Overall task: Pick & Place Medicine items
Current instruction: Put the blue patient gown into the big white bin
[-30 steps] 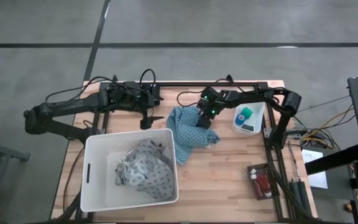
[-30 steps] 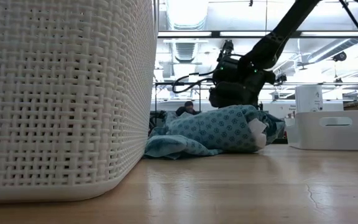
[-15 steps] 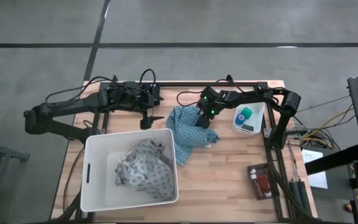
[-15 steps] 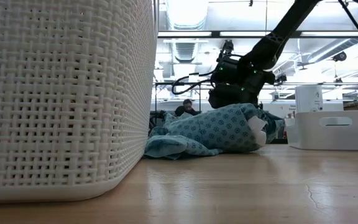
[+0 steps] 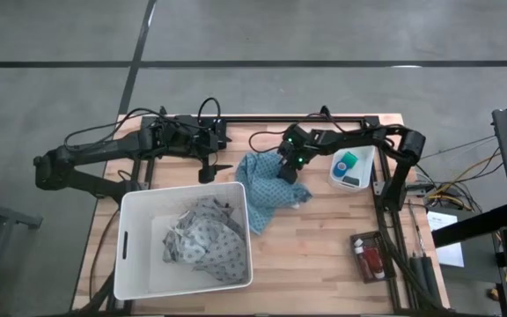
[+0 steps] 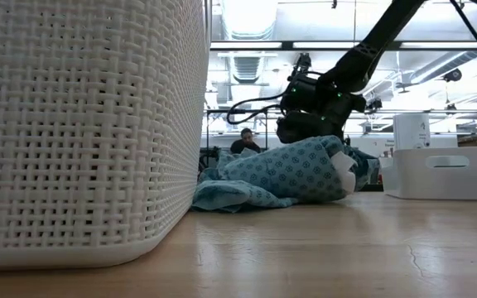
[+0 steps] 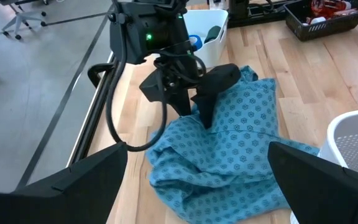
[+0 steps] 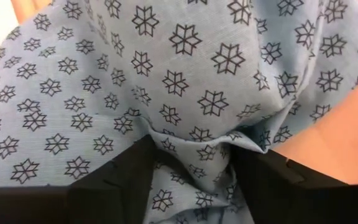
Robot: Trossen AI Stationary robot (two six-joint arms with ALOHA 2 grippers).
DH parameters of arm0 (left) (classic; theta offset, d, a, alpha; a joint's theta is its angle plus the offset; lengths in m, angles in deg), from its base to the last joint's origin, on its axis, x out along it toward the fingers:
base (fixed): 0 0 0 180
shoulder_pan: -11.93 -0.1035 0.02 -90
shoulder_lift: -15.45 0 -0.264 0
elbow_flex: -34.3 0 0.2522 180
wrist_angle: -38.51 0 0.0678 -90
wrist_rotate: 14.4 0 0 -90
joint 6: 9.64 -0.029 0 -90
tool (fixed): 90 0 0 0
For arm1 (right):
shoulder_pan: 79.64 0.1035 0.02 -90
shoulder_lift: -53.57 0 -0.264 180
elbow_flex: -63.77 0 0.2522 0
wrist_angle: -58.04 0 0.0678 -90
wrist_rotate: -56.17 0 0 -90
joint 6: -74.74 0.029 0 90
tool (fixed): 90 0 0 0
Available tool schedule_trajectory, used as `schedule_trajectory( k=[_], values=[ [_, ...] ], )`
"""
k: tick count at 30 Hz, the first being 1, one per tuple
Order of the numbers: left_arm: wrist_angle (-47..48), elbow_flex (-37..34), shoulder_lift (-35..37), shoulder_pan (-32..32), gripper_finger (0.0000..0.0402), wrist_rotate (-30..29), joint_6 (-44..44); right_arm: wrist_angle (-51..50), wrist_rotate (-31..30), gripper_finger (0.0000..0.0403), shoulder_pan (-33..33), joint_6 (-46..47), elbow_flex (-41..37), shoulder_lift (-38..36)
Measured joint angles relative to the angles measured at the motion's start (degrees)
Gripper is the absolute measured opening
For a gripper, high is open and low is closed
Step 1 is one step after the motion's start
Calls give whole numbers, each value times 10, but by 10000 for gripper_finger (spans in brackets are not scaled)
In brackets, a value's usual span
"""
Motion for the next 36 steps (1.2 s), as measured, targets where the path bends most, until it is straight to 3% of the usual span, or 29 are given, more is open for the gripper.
schedule_trajectory(
  k=[9,19,30,36],
  values=[
    [0,0,0,0,393,0,0,5,1,141,16,-4,0,0],
    [0,0,0,0,393,0,0,10,1,19,17,-5,0,0],
    [0,0,0,0,393,0,0,15,-4,14,17,-2,0,-26],
    [0,0,0,0,393,0,0,8,-88,13,27,9,0,-90]
  ],
)
